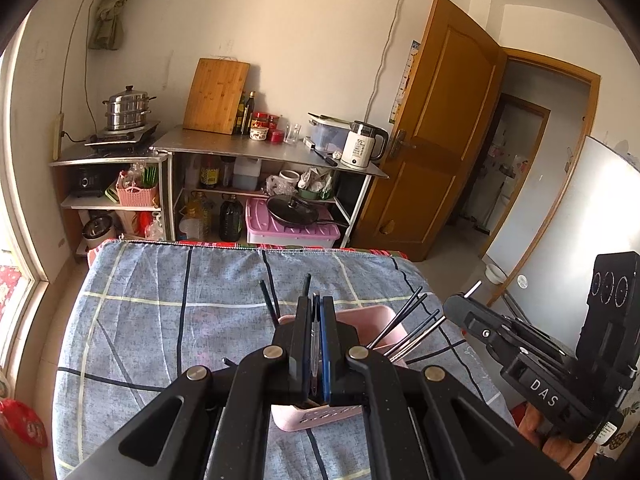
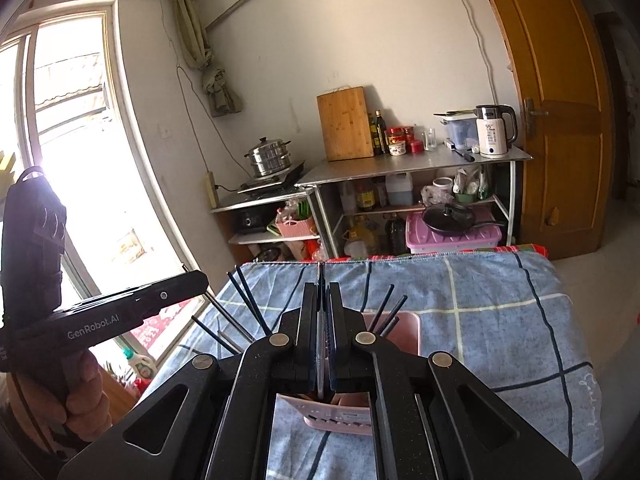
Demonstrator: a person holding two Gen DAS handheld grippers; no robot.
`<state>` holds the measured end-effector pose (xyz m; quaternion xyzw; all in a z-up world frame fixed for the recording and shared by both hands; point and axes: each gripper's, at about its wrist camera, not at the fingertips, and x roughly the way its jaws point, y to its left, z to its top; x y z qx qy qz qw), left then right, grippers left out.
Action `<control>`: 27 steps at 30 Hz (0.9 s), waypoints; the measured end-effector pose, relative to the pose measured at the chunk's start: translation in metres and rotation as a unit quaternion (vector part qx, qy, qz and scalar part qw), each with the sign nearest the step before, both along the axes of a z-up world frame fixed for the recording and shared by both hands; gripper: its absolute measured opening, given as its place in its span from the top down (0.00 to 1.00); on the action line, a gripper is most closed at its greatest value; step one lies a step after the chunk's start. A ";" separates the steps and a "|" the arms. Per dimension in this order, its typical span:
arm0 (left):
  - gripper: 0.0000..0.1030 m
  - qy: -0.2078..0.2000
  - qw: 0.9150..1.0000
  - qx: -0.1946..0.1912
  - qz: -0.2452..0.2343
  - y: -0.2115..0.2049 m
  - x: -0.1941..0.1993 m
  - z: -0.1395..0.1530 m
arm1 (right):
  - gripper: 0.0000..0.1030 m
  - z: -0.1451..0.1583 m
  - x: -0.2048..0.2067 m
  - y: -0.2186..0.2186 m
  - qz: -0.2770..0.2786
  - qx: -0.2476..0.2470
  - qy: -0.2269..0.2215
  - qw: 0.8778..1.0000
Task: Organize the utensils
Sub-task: 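Lower the metal chopsticks into the basket and open both tools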
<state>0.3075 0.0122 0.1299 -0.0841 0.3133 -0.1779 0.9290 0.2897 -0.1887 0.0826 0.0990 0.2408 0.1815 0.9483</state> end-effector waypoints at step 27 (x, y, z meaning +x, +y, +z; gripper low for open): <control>0.90 0.018 0.999 0.044 -0.002 -0.011 -0.002 -0.037 | 0.87 -0.027 0.000 0.010 0.013 -0.031 0.039 0.999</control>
